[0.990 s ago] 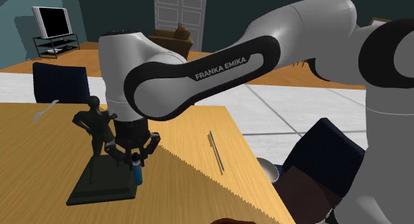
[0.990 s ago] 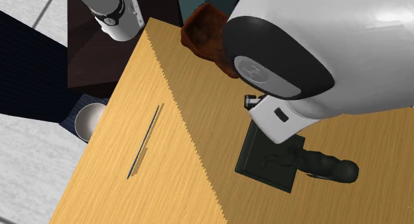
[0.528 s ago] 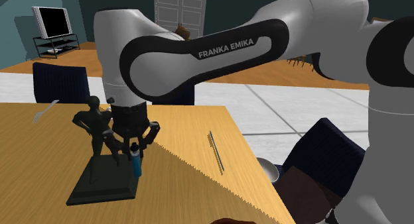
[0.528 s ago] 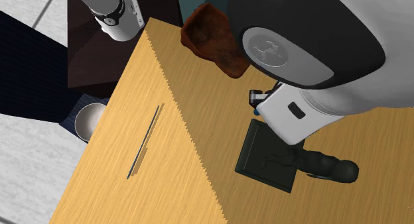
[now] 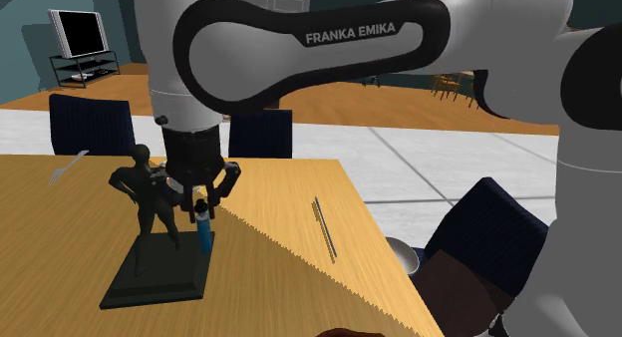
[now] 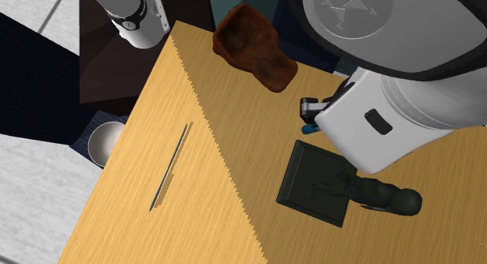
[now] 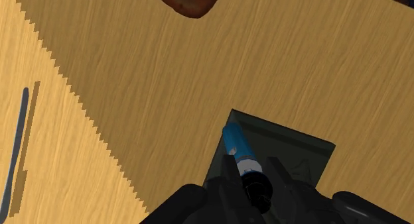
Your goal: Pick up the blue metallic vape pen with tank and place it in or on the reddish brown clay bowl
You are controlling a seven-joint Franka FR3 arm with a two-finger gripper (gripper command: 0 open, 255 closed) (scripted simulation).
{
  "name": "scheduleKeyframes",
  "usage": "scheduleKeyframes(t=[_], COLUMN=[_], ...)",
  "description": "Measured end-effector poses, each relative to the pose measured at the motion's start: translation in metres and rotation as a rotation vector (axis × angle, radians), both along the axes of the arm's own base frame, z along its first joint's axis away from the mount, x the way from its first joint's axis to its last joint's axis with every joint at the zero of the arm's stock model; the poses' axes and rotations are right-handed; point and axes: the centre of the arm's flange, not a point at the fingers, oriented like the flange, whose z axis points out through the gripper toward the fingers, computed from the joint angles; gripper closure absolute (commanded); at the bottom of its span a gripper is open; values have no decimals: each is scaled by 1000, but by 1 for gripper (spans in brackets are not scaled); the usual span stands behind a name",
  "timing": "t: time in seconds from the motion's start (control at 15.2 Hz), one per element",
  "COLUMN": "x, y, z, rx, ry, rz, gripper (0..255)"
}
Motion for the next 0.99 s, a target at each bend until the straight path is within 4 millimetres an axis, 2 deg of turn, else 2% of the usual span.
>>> scheduleKeyframes(t=[0.13,0.26,0.46,0.99], x=[-1,-16,-47,-155], y=[0,-3,-13,-39], z=[8,12,16,24], rx=[0,0,0,-1], ry=[0,0,0,0], rz=[0,0,2,1], gripper=[255,255,255,255])
